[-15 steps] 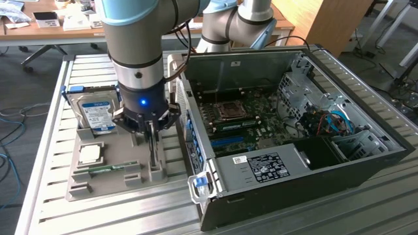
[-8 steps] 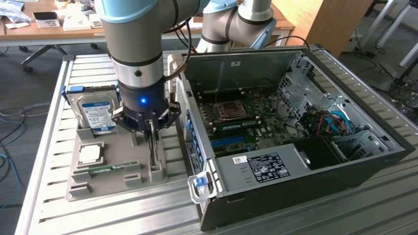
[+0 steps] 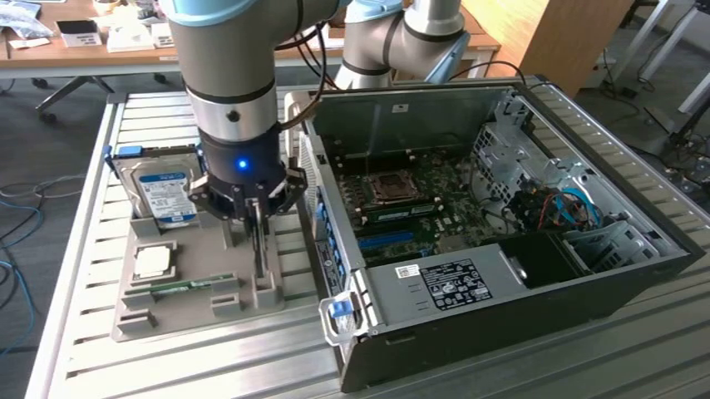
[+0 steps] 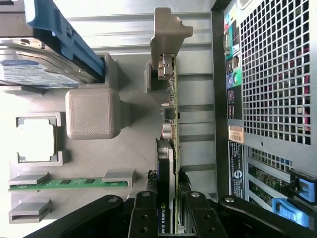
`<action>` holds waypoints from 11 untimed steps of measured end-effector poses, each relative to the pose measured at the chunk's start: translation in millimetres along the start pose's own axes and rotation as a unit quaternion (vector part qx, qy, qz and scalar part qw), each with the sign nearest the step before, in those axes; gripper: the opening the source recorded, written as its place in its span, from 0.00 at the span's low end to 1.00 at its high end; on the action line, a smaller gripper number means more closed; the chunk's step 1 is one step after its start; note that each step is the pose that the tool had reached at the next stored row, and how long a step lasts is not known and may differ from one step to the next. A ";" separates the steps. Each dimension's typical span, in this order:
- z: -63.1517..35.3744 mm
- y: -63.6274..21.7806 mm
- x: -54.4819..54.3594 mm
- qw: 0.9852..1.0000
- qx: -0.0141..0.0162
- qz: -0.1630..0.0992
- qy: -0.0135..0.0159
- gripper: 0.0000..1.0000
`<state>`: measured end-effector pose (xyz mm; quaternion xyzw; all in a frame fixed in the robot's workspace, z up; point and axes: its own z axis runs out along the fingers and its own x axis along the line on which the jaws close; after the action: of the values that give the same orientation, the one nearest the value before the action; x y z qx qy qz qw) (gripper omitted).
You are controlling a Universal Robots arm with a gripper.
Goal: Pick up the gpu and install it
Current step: 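Pick up the gpu and move the gpu toward the slot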
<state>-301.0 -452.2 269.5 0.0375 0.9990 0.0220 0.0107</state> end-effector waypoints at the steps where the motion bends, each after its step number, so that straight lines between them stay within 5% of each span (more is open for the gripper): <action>1: -2.1 0.1 -0.1 1.000 0.000 0.000 0.000 0.27; 11: -20.2 0.9 -0.4 1.000 0.000 0.000 0.000 0.27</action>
<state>-301.0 -452.2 289.7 0.0375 0.9990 0.0220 0.0107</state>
